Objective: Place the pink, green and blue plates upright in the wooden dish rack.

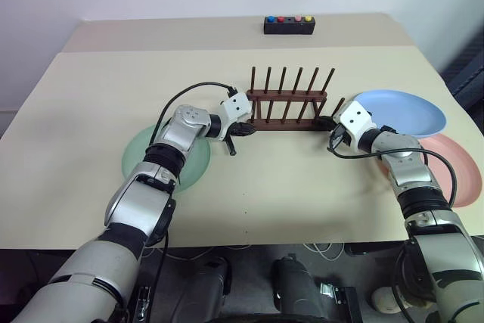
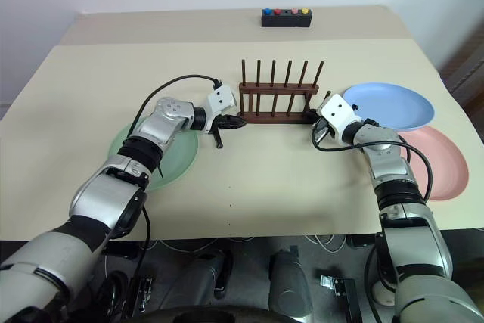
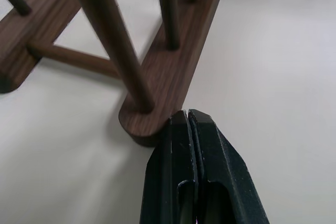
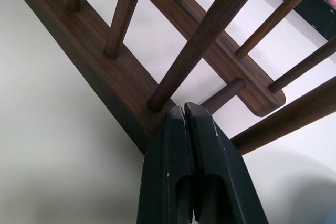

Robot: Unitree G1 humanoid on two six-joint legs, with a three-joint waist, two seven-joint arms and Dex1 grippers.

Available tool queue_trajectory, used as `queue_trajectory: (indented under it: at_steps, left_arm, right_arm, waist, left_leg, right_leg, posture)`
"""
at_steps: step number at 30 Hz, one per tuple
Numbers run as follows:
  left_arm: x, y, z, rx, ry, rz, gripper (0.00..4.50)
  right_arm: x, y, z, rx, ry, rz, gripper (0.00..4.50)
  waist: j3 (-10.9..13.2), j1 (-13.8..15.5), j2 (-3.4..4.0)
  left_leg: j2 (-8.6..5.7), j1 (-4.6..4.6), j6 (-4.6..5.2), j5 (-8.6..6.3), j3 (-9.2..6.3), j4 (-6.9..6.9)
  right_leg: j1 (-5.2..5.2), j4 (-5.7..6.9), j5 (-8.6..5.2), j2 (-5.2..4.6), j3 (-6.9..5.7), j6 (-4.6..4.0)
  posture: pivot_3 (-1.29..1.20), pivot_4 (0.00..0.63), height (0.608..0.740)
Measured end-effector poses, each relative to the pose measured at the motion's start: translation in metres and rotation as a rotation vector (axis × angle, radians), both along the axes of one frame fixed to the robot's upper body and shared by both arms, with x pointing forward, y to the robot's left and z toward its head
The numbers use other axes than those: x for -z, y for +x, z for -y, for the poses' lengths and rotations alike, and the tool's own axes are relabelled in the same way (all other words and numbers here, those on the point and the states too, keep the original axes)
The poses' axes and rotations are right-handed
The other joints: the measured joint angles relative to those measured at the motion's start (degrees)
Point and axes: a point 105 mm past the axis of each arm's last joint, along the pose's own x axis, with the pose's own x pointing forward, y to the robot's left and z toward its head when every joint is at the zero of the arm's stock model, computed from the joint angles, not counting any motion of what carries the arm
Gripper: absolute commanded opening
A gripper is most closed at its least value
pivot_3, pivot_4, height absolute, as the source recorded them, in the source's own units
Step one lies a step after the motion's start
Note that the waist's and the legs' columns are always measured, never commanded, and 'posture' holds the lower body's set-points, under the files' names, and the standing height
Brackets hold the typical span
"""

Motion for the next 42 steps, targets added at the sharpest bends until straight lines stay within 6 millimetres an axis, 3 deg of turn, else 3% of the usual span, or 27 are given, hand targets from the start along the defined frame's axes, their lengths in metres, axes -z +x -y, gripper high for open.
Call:
queue_trajectory:
  at_steps: [5, 15, 19, 24, 30, 35, 40, 41, 42]
  left_arm:
    - [-0.001, -0.001, 0.002, 0.014, -0.003, 0.002, 0.00]
    - [-0.008, -0.003, 0.007, 0.040, -0.020, 0.017, 0.00]
    - [-0.007, -0.008, 0.013, 0.070, -0.041, 0.005, 0.00]
    - [-0.002, -0.010, 0.013, 0.068, -0.042, -0.006, 0.00]
    - [-0.003, -0.009, 0.013, 0.065, -0.048, -0.002, 0.00]
    - [-0.024, -0.013, 0.008, 0.087, -0.186, -0.080, 0.00]
    - [-0.055, -0.032, -0.020, 0.198, -0.239, -0.147, 0.00]
    - [-0.059, -0.037, -0.030, 0.210, -0.252, -0.184, 0.39]
    - [-0.063, -0.039, -0.037, 0.208, -0.268, -0.209, 0.53]
  right_arm:
    - [-0.005, -0.004, 0.002, 0.003, 0.025, 0.024, 0.03]
    - [-0.012, -0.032, -0.014, -0.088, 0.102, 0.004, 0.03]
    - [-0.009, -0.032, -0.013, -0.065, 0.084, 0.006, 0.03]
    - [0.010, -0.026, -0.002, 0.015, 0.025, -0.031, 0.03]
    - [0.009, -0.025, -0.004, 0.004, 0.025, -0.024, 0.03]
    - [-0.008, -0.047, -0.016, -0.112, 0.127, -0.030, 0.03]
    - [-0.030, -0.079, -0.014, -0.180, 0.256, -0.101, 0.03]
    - [-0.042, -0.085, -0.008, -0.172, 0.279, -0.096, 0.00]
    - [-0.051, -0.088, -0.004, -0.166, 0.287, -0.085, 0.25]
  waist:
    - [0.0, 0.0, 0.00]
    - [0.0, 0.1, 0.00]
    - [0.0, 0.1, 0.00]
    - [0.0, 0.1, 0.00]
    - [0.0, 0.1, 0.00]
    - [0.0, 0.1, 0.00]
    - [0.0, -0.1, 0.03]
    - [0.0, -0.1, 0.04]
    - [0.0, 0.0, 0.04]
  left_leg:
    - [0.00, -0.01, 0.00, 0.00, 0.00, 0.00]
    - [0.00, -0.01, 0.01, -0.01, 0.01, 0.00]
    - [0.00, -0.01, 0.01, 0.00, 0.02, 0.00]
    - [0.00, -0.01, 0.01, 0.00, 0.03, -0.01]
    - [0.00, -0.01, 0.00, 0.00, 0.05, -0.01]
    - [0.00, -0.03, 0.01, -0.01, 0.04, 0.00]
    - [0.02, -0.01, 0.18, -0.11, 0.05, 0.00]
    - [0.03, -0.01, 0.24, -0.14, 0.04, 0.00]
    - [0.04, -0.01, 0.27, -0.16, 0.03, 0.00]
  right_leg:
    - [-0.01, 0.00, 0.00, 0.00, 0.01, 0.00]
    - [-0.02, 0.00, 0.00, 0.00, 0.02, 0.01]
    - [-0.02, 0.00, 0.00, 0.00, 0.02, 0.01]
    - [-0.04, 0.01, 0.00, 0.00, 0.04, 0.01]
    - [-0.04, 0.01, 0.00, 0.00, 0.06, 0.01]
    - [-0.04, 0.00, 0.00, 0.00, 0.06, 0.01]
    - [-0.05, 0.01, 0.00, 0.02, 0.10, 0.01]
    - [-0.07, 0.04, 0.01, 0.02, 0.10, 0.00]
    - [-0.06, 0.04, 0.01, 0.04, 0.10, 0.00]
  posture:
    - [0.00, 0.150, 0.740]
    - [0.00, 0.150, 0.740]
    - [0.00, 0.150, 0.740]
    - [0.00, 0.150, 0.740]
    - [0.00, 0.150, 0.740]
    - [0.00, 0.150, 0.740]
    - [0.00, 0.150, 0.740]
    - [0.00, 0.150, 0.740]
    - [0.00, 0.150, 0.740]
